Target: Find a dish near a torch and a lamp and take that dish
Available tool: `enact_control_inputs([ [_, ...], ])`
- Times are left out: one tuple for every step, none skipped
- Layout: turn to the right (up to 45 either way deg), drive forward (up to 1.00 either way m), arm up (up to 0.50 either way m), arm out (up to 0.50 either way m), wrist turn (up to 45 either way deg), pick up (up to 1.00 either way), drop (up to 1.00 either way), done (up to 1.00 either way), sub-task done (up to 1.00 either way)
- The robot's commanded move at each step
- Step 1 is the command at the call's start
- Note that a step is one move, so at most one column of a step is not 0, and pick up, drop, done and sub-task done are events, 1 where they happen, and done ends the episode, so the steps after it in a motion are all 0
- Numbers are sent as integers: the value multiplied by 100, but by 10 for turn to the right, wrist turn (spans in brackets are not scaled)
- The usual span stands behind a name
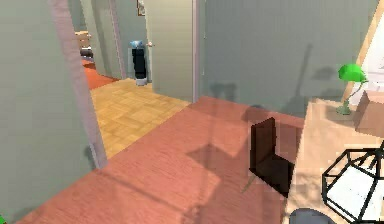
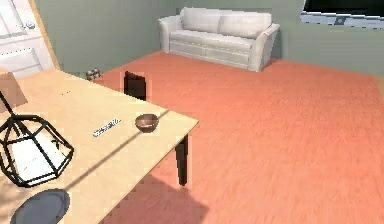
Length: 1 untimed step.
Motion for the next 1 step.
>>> enact_control_inputs([
  [-90, 0, 0, 0, 0, 0, 0, 0, 0],
])
